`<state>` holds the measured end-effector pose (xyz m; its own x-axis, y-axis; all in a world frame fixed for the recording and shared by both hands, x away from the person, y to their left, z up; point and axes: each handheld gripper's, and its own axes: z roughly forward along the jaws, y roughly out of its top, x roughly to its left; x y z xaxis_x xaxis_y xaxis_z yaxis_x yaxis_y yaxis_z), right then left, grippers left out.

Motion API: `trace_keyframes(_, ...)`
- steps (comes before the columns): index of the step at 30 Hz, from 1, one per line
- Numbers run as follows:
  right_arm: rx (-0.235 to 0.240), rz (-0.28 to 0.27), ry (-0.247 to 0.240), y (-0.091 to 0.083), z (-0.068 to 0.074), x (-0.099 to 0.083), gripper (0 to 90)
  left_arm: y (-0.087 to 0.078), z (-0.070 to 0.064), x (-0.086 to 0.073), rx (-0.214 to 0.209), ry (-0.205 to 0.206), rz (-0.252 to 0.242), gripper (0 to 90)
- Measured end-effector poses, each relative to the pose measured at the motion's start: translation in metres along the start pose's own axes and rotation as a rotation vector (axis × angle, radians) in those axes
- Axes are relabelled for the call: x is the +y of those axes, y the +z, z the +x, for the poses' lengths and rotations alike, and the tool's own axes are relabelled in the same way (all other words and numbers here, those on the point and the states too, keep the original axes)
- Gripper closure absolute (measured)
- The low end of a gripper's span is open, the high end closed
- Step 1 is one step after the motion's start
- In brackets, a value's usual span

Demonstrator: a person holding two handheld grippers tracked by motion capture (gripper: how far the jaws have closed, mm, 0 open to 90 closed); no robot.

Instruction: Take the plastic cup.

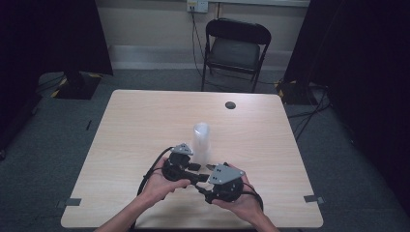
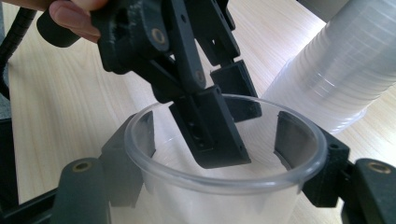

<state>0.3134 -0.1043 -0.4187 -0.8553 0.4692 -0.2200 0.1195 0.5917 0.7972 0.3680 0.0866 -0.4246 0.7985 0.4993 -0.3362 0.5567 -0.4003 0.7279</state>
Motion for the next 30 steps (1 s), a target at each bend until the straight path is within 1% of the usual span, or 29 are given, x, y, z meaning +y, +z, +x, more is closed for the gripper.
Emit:
trace_keyframes(1,-0.002,0.001,0.0,0.0,0.0,0.0,28.7,0.001,0.0,0.0,0.013,0.001,-0.01,38.3)
trace_keyframes(3,0.0,0.001,0.006,0.0,-0.001,0.0,28.7,0.0,0.001,-0.001,0.021,-0.006,-0.016,34.9)
trace_keyframes(5,-0.007,0.003,0.01,0.0,-0.002,0.0,28.7,0.0,0.002,-0.001,0.021,-0.008,-0.014,33.4)
trace_keyframes(6,-0.009,0.005,0.016,-0.001,-0.002,-0.001,28.7,-0.002,0.003,-0.001,0.009,-0.011,-0.029,31.3)
trace_keyframes(10,-0.017,0.007,0.025,-0.001,-0.003,-0.002,28.7,-0.005,0.003,0.0,0.019,-0.007,-0.06,30.5)
trace_keyframes(11,-0.019,0.007,0.028,-0.002,-0.004,-0.003,28.7,-0.007,0.003,0.0,0.022,0.0,-0.064,30.5)
trace_keyframes(12,-0.021,0.007,0.031,-0.002,-0.005,-0.003,28.7,-0.008,0.002,0.0,0.026,-0.003,-0.075,30.3)
trace_keyframes(13,-0.024,0.005,0.035,-0.003,-0.005,-0.003,28.7,-0.009,0.003,-0.001,0.031,0.003,-0.081,30.0)
trace_keyframes(15,-0.027,0.003,0.041,-0.003,-0.006,-0.003,28.7,-0.011,0.004,-0.001,0.028,0.005,-0.083,29.8)
trace_keyframes(17,-0.019,0.003,0.057,-0.003,-0.009,-0.004,28.7,-0.011,0.006,-0.001,0.019,-0.001,-0.115,28.2)
trace_keyframes(19,-0.02,0.001,0.065,-0.003,-0.01,-0.005,28.8,-0.013,0.007,-0.001,0.034,-0.007,-0.124,28.2)
trace_keyframes(21,-0.024,0.009,0.065,-0.003,-0.012,-0.007,28.8,-0.015,0.009,-0.001,0.04,-0.007,-0.13,28.2)
trace_keyframes(22,-0.025,0.012,0.069,-0.003,-0.013,-0.008,28.8,-0.015,0.009,-0.002,0.044,-0.014,-0.14,28.2)
trace_keyframes(23,-0.031,0.012,0.075,-0.003,-0.014,-0.009,28.8,-0.017,0.01,-0.001,0.046,-0.011,-0.139,28.2)
trace_keyframes(24,-0.037,0.015,0.083,-0.003,-0.016,-0.011,28.8,-0.018,0.01,-0.001,0.049,-0.017,-0.15,28.2)
trace_keyframes(27,-0.047,0.015,0.093,-0.005,-0.019,-0.013,28.8,-0.02,0.011,-0.001,0.047,-0.011,-0.161,28.2)
trace_keyframes(28,-0.051,0.015,0.101,-0.005,-0.021,-0.013,28.8,-0.021,0.012,-0.001,0.051,-0.002,-0.175,28.2)
trace_keyframes(29,-0.063,0.012,0.116,-0.007,-0.025,-0.015,28.8,-0.022,0.012,-0.001,0.061,0.006,-0.179,28.1)
trace_keyframes(30,-0.067,0.01,0.124,-0.008,-0.027,-0.016,28.8,-0.023,0.014,-0.002,0.077,0.004,-0.174,28.0)
